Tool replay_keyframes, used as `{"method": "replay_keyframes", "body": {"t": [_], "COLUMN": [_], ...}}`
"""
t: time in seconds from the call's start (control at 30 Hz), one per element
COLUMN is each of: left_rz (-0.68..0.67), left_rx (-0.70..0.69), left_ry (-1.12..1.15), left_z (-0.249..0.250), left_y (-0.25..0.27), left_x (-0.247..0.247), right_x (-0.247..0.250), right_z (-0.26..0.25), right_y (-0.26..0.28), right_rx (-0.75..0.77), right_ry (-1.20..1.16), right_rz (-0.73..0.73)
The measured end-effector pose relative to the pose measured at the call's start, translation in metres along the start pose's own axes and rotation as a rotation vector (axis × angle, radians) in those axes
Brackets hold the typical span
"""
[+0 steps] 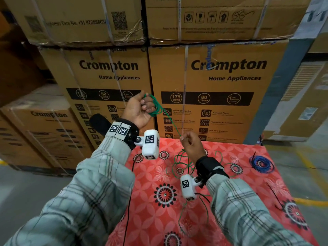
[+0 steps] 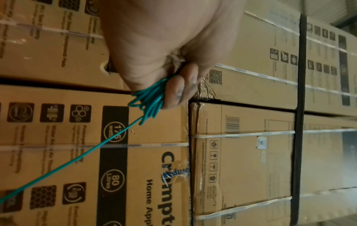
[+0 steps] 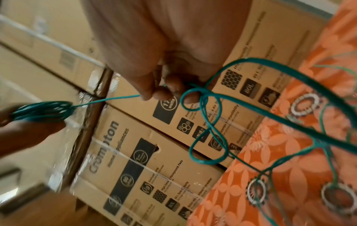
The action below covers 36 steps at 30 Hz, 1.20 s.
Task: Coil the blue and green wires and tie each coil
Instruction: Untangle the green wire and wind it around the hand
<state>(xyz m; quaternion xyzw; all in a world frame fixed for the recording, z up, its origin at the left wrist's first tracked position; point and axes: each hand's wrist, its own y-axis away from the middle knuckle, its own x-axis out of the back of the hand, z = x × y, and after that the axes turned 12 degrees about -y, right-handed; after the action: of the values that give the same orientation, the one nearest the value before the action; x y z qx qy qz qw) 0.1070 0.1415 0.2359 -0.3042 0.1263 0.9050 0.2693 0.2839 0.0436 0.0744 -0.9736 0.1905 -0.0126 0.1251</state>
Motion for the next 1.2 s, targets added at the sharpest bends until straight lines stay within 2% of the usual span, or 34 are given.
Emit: {"method": "replay_keyframes", "body": {"t": [0.13,0.27,0.4,0.5,0.63,0.77,0.97,1.07,1.2], "left_rz": [0.079,0.120,0.116,0.044,-0.011,-0.097,0.007,0.003,0.016], "left_rx": [-0.059,-0.033,0.074,0.099,0.100,0.124,0.126,0.154,0.215], "left_ry": [-0.157,-0.346,-0.463,-0.492,-0.624,-0.806,-0.915,-0.943,-0.841], "left_z": [-0.014,-0.033,-0.064,-0.086,-0.113,-0.134,-0.155,-0.161,-0.162], "left_y": [-0.001,0.001,0.017,0.035,0.053,0.072,0.081,0.080,0.082], "left_x": [0.003,0.007,-0.006,-0.024,-0.028,-0.022,-0.018,-0.022,-0.026], "right_x": [0.004,0.013,0.016,0.021,0.033,0.041,0.059,0.069,0.083], "right_z": [-0.011,-0.036,-0.070,-0.088,-0.091,-0.085,-0.072,-0.064,-0.059], "right_y": [0.007,0.016,0.021,0.026,0.031,0.041,0.045,0.040,0.035], "right_rx": [0.171,0.391,0.531,0.636,0.544,0.512,0.462,0.389,0.304], "right_ry": [0.302,0.592,0.692,0.650,0.713,0.630,0.508,0.468,0.378], "right_rz": [-0.123,-0.328,-0.437,-0.410,-0.368,-0.388,-0.361,-0.429,-0.536]}}
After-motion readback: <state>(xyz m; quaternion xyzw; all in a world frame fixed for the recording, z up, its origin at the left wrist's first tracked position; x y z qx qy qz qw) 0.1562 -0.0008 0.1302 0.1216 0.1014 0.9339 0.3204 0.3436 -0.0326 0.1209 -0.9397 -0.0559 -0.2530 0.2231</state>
